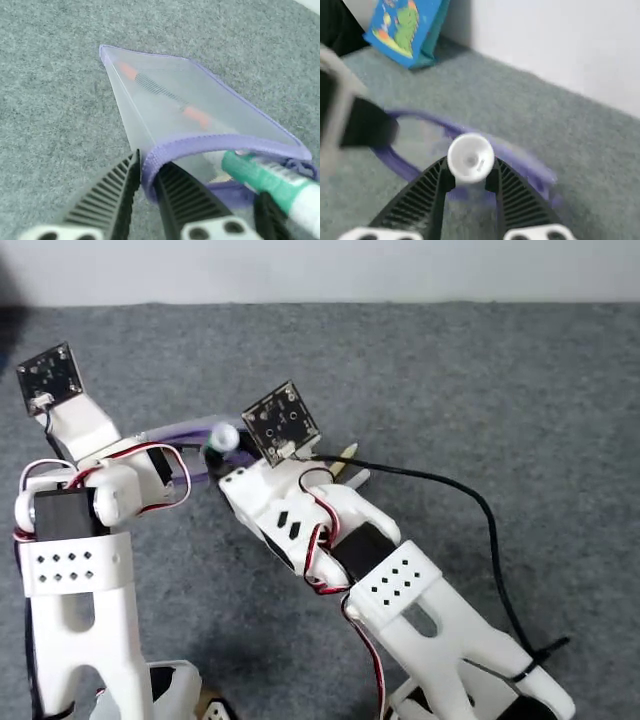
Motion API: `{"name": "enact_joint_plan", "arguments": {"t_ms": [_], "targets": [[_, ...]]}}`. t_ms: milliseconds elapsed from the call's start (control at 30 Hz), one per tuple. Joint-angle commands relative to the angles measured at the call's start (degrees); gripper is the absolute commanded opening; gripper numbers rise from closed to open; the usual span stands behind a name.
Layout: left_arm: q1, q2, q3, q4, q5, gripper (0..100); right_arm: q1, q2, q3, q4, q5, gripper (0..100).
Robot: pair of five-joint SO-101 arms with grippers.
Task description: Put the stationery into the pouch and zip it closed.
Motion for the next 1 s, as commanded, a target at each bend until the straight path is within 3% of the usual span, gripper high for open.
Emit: {"name": "enact_joint_plan", "arguments": {"t_ms": [0, 233, 367, 567, 767, 967], "targets": [[-0.4, -0.1, -3.6, -1.1, 0.8, 1, 0.5, -1.5, 0.4, 0.5, -0.7, 1.4], [-0.4, -0.1, -3.6, -1.1, 0.8, 1, -4.4, -1.2, 0.3, 0.4, -0.7, 22.0], [-0.4, -0.1, -3.6, -1.1, 0.8, 1, -3.5, -2.0, 0.3, 0.9, -0.6, 23.0], [-0.4, -0.1, -3.6, -1.1, 0.9, 1, 6.7, -5.9, 0.4, 2.5, -1.3, 23.0], [-3.5, -0.2, -3.6, -1.1, 0.9, 1, 17.2, -5.4, -4.5, 19.3, -13.8, 23.0], [-8.9, -0.2, -3.6, -0.7, 0.8, 1, 19.7, 5.2, -12.9, 31.8, -23.6, 23.0]]}}
